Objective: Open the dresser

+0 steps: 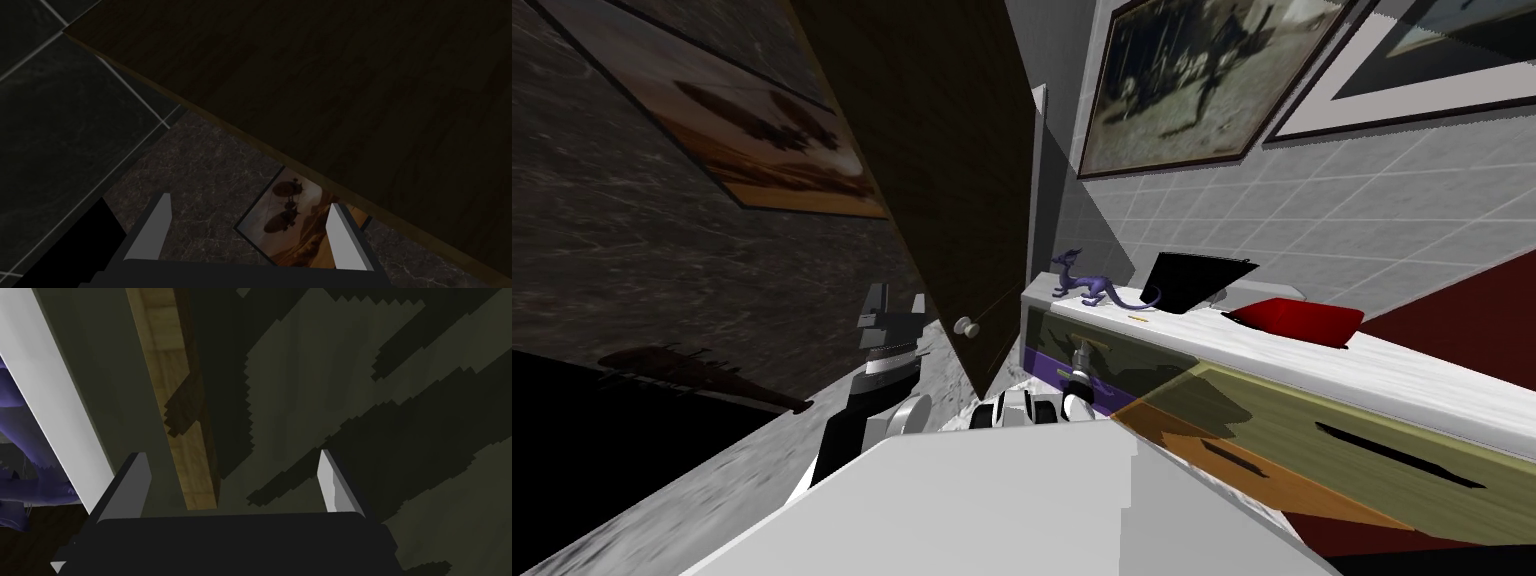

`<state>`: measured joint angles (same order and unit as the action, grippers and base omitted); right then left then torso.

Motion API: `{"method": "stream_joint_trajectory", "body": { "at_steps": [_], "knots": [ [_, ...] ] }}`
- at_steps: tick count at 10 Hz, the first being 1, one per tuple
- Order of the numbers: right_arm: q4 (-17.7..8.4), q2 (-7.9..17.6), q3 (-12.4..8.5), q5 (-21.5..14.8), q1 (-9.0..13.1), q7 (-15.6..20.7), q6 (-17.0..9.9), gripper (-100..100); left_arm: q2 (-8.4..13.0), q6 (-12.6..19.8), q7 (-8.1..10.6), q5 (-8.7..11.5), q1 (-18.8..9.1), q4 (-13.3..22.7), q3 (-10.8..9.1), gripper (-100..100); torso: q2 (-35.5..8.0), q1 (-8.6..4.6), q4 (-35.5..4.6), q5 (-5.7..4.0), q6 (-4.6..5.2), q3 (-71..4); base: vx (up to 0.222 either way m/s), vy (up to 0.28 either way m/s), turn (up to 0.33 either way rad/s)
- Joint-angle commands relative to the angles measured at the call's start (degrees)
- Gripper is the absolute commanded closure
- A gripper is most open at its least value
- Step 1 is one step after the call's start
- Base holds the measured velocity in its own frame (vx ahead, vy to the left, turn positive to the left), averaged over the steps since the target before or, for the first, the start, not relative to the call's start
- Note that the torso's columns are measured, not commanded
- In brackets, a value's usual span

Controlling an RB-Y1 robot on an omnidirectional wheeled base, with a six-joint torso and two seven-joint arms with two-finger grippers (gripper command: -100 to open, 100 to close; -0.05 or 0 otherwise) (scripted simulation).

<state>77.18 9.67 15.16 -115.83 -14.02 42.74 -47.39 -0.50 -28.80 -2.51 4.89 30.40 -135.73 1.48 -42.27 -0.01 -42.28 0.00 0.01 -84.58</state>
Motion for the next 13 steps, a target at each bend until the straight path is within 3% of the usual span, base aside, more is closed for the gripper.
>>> {"method": "stream_joint_trajectory", "body": {
  "at_steps": [1, 3, 4, 5, 9, 10, 11, 13],
  "knots": [
    [-1.36, 0.54, 0.66, -3.14, 0.51, 1.54, -2.00, -100, 0.00, 0.00, 0.00, 0.00, 0.00, 0.00, 0.00, 0, -0.01, 0.00, 0.00, 0.00, 0.00, 0.00, 0.007, 0.003, 0.106],
    [0.19, 0.62, -0.28, -1.50, 1.00, 2.64, 0.12, -100, 0.00, 0.00, 0.00, 0.00, 0.00, 0.00, 0.00, 0, -0.03, 0.00, -0.01, 0.00, 0.01, 0.02, 0.026, -0.017, -0.009],
    [-0.26, 0.51, 0.07, -1.91, 0.66, 1.92, -0.77, -100, 0.00, 0.00, 0.00, 0.00, 0.01, 0.00, -0.01, 0, 0.10, -0.11, 0.02, -0.02, 0.00, -0.05, 0.032, -0.023, -0.004],
    [-0.17, 0.53, 0.00, -1.84, 0.72, 2.12, -0.53, 100, 0.00, 0.00, 0.00, 0.00, 0.01, 0.00, -0.01, 0, 0.02, -0.02, 0.02, -0.02, -0.01, -0.02, 0.000, 0.000, 0.000],
    [1.97, -0.36, 0.59, -2.43, -0.26, 3.45, 0.17, 100, -0.01, 0.00, 0.00, 0.00, -0.02, 0.00, 0.01, 0, -0.12, 0.16, -0.03, 0.03, -0.02, 0.09, -0.150, 0.087, -0.039],
    [1.51, -0.21, 0.51, -2.37, -0.02, 3.16, 0.00, 100, -0.01, 0.00, 0.00, 0.00, -0.02, 0.00, 0.01, 0, -0.10, 0.10, -0.03, 0.03, -0.01, 0.06, -0.085, 0.050, -0.012],
    [2.06, -0.51, -0.06, -0.72, 0.92, 4.04, 1.65, -100, 0.00, 0.00, 0.00, 0.00, -0.01, 0.00, 0.00, 0, 0.22, -0.16, 0.04, -0.03, -0.01, -0.11, -0.010, 0.005, -0.035],
    [2.64, -0.87, -0.82, 1.53, 2.19, 5.04, 3.76, -100, 0.00, 0.00, 0.00, 0.00, 0.01, 0.00, -0.01, 0, 0.34, -0.19, 0.10, -0.06, -0.01, -0.22, 0.023, -0.016, -0.036]
  ]
}}
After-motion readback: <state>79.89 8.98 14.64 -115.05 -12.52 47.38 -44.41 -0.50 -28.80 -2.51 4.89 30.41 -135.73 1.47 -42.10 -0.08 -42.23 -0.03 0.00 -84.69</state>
